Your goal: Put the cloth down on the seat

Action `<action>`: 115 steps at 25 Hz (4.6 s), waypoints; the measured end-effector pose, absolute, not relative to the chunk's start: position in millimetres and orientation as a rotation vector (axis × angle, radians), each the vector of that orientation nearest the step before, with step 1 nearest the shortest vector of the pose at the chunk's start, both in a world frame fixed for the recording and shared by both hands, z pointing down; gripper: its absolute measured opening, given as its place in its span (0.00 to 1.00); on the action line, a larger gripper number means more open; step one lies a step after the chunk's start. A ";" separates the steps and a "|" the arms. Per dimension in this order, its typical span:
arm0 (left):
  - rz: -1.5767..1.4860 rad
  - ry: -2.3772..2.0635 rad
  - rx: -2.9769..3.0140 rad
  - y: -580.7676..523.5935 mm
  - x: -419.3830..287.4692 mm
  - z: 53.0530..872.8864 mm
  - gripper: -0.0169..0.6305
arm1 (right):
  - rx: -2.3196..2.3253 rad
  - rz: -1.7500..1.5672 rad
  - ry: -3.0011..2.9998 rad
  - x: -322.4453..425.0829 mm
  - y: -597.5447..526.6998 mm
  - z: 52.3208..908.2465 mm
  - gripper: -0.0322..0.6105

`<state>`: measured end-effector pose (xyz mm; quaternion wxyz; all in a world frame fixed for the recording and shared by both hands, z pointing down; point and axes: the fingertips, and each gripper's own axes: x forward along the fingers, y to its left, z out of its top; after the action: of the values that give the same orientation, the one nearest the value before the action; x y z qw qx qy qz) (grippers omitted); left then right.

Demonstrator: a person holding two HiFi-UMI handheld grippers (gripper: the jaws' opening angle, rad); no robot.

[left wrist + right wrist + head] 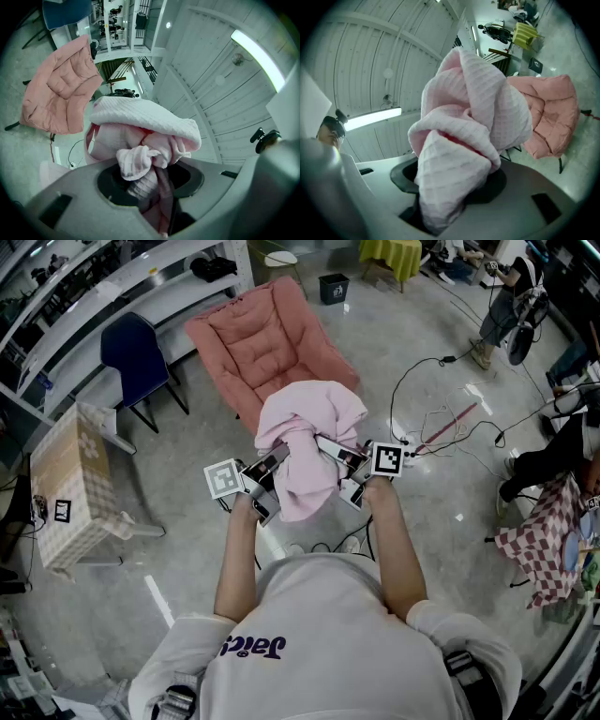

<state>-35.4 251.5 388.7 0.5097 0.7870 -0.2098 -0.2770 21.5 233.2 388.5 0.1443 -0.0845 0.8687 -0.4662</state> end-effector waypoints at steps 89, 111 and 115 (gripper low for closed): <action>-0.314 -0.883 1.612 -339.1 -180.9 704.6 0.27 | -0.636 -1.807 2.483 -114.5 -358.2 711.7 0.42; 0.203 -0.984 1.545 -374.2 -173.4 986.3 0.30 | -1.318 -2.019 2.375 -82.5 -382.4 990.8 0.45; 0.263 -1.027 1.531 -371.1 -168.3 1013.9 0.32 | -1.395 -1.970 2.481 -72.3 -382.7 1008.8 0.47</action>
<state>-168.3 -371.1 1013.9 0.5969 0.6597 -0.4424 0.1132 -72.3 -382.7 1008.8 -0.1591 -0.3979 0.7076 -0.5619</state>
